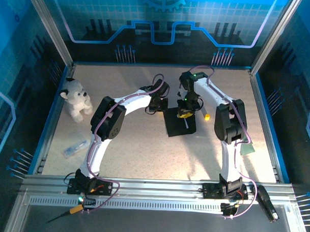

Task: Place the letter into the envelope and seal it

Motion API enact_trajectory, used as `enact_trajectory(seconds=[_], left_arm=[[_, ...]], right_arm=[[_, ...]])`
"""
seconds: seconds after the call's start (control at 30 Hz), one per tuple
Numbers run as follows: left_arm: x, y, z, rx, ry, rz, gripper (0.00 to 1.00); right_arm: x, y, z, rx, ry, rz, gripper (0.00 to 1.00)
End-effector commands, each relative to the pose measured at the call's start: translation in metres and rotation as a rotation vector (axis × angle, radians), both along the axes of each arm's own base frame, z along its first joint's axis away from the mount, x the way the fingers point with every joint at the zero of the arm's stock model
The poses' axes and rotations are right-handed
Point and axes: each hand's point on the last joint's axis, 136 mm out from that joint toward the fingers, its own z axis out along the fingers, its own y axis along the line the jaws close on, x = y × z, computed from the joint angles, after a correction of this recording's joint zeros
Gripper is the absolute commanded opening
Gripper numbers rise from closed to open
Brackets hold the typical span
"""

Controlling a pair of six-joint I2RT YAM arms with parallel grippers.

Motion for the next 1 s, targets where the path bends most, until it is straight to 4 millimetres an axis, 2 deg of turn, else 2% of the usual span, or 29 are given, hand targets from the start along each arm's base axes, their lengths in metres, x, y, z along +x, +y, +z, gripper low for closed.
enact_trajectory(seconds=[0.0, 0.13, 0.3, 0.6, 0.73, 0.97], left_arm=[[-0.011, 0.000, -0.012, -0.001, 0.043, -0.039, 0.00], [-0.012, 0.001, -0.013, 0.002, 0.046, -0.038, 0.00], [-0.014, 0.001, -0.015, 0.004, 0.051, -0.034, 0.00], [-0.013, 0.005, -0.015, 0.018, 0.047, -0.028, 0.00], [-0.012, 0.004, -0.013, 0.018, 0.042, -0.032, 0.00], [-0.011, 0.005, -0.008, 0.023, 0.030, -0.038, 0.00]], right_arm=[[0.003, 0.000, -0.021, -0.050, 0.020, -0.010, 0.05], [0.010, 0.003, -0.008, -0.031, -0.023, -0.017, 0.05], [0.015, 0.007, 0.021, 0.006, -0.090, -0.024, 0.05], [0.003, 0.008, 0.059, 0.065, -0.149, -0.035, 0.05], [-0.010, 0.005, 0.063, 0.066, -0.133, -0.025, 0.05], [-0.044, -0.007, 0.050, 0.039, -0.039, 0.008, 0.05]])
